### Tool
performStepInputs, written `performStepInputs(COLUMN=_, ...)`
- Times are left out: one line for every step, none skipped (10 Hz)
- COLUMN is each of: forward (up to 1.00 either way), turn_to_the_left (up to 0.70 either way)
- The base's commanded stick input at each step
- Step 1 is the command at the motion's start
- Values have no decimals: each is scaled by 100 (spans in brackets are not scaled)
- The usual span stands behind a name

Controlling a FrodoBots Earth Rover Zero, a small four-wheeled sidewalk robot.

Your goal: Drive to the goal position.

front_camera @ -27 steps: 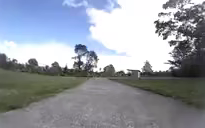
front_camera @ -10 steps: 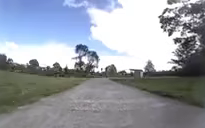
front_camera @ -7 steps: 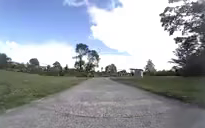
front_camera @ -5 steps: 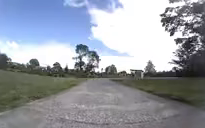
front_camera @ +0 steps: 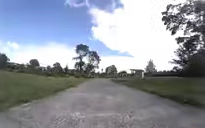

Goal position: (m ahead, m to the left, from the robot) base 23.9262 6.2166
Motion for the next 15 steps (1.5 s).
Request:
performStepInputs(forward=85, turn_to_the_left=0)
performStepInputs(forward=85, turn_to_the_left=0)
performStepInputs(forward=85, turn_to_the_left=0)
performStepInputs(forward=85, turn_to_the_left=0)
performStepInputs(forward=85, turn_to_the_left=0)
performStepInputs(forward=85, turn_to_the_left=0)
performStepInputs(forward=85, turn_to_the_left=0)
performStepInputs(forward=85, turn_to_the_left=0)
performStepInputs(forward=85, turn_to_the_left=0)
performStepInputs(forward=85, turn_to_the_left=0)
performStepInputs(forward=85, turn_to_the_left=0)
performStepInputs(forward=85, turn_to_the_left=0)
performStepInputs(forward=85, turn_to_the_left=0)
performStepInputs(forward=85, turn_to_the_left=0)
performStepInputs(forward=85, turn_to_the_left=0)
